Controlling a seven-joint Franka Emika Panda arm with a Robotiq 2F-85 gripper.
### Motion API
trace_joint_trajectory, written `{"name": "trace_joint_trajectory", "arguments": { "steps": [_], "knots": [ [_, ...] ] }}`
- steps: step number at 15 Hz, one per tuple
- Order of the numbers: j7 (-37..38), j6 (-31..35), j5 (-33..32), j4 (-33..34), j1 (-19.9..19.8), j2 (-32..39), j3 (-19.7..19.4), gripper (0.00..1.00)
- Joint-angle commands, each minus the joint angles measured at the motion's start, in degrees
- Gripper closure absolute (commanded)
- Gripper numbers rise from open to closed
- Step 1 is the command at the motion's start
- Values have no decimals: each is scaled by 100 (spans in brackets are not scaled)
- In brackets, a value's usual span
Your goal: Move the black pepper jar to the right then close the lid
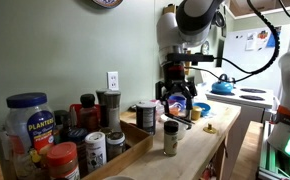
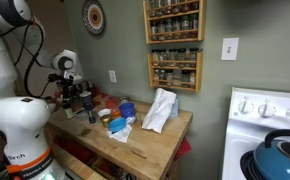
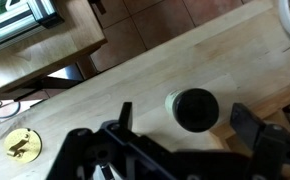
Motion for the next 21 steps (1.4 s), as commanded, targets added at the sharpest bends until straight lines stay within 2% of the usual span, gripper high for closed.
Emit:
{"name": "trace_joint_trajectory", "arguments": {
  "steps": [1,3,11,13,16,21],
  "knots": [
    [-310,163,335,-58,0,-162,24,23],
    [-471,264,461,-33,13,-75,39,34],
    [-566,800,414,-95,69,324,102,95],
    [-555,883,394,-108,78,416,106,100],
    [-530,969,361,-133,79,600,88,100],
    [-563,877,391,-125,66,471,84,100]
  ]
}}
